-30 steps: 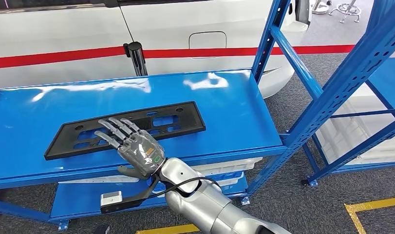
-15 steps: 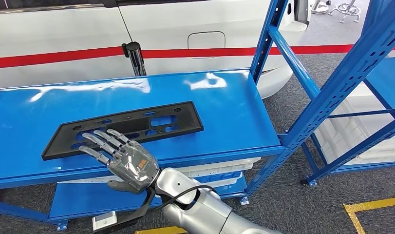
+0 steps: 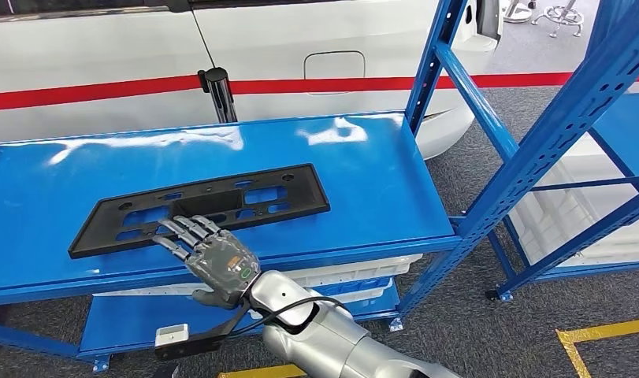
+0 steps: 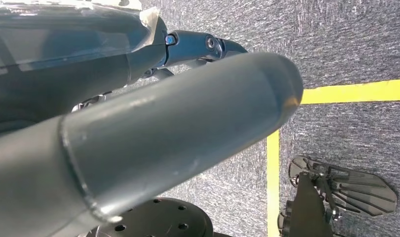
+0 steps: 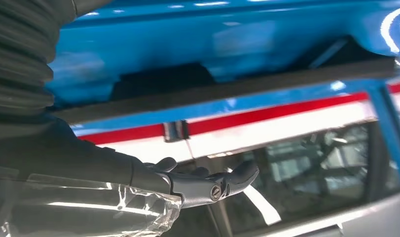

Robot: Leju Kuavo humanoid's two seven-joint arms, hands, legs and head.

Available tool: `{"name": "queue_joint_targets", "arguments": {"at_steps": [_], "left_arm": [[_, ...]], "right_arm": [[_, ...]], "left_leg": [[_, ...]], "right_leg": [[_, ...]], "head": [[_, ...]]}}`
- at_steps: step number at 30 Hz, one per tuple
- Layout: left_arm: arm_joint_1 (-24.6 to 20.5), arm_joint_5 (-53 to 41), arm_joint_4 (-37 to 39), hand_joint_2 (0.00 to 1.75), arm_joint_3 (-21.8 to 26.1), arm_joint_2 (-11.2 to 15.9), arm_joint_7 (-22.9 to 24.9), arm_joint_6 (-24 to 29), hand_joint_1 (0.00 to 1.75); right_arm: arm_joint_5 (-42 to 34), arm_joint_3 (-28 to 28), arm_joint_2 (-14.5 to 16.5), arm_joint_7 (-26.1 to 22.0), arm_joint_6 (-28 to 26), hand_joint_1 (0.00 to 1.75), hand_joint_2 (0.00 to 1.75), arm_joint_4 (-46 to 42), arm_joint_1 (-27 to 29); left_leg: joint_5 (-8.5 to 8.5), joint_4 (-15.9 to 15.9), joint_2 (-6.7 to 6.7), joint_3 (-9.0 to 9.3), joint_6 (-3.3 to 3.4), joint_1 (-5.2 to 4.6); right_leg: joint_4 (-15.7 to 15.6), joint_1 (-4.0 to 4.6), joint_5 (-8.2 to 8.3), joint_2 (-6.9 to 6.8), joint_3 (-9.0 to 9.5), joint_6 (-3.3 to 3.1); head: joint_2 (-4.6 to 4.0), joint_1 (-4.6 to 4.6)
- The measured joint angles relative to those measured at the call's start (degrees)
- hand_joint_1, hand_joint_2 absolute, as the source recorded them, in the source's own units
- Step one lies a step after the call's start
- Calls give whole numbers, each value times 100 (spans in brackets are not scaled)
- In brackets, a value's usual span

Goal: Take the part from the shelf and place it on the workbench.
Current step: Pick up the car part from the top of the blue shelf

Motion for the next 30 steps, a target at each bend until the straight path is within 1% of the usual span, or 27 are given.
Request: {"name": "queue_joint_targets", "arguments": {"at_steps": [4, 6, 10, 14, 20, 30], "left_arm": [[-1, -6, 0, 0, 0, -11, 0, -3, 0], [-1, -26, 0, 0, 0, -14, 0, -10, 0], [-3, -86, 0, 0, -1, -27, 0, -17, 0], [-4, -146, 0, 0, -1, -43, 0, -19, 0], [-13, -182, 0, 0, -1, -52, 0, -35, 0], [-14, -183, 0, 0, 0, -68, 0, -35, 0]], "right_arm": [[-15, 19, 1, 100, -5, 0, 175, 263, -102], [12, 41, 1, 236, -60, 0, 175, 360, -146], [67, 97, 1, 641, -339, 0, 175, 647, -327], [-103, 114, 1, 876, -592, 0, 175, 927, -590], [-230, 115, 1, 976, -715, 0, 175, 1155, -838], [-243, 120, 1, 1064, -764, 0, 175, 1302, -900]], "left_leg": [[0, 1, 0, 0, 0, -1], [0, 1, 0, 0, 0, -1], [0, 1, 0, 0, 0, 0], [0, 1, 0, 1, 0, 0], [0, 1, 0, 2, 0, 0], [0, 1, 0, 1, 0, 0]], "right_leg": [[0, 0, 0, 0, 0, 0], [0, 0, 0, 0, 0, 0], [0, 0, 0, 0, 0, 0], [0, 0, 0, 0, 0, 0], [1, 0, 0, 0, 1, 0], [0, 0, 0, 0, 1, 0]], "head": [[0, 0], [0, 0], [0, -1], [0, 0], [0, -1], [0, 0]]}}
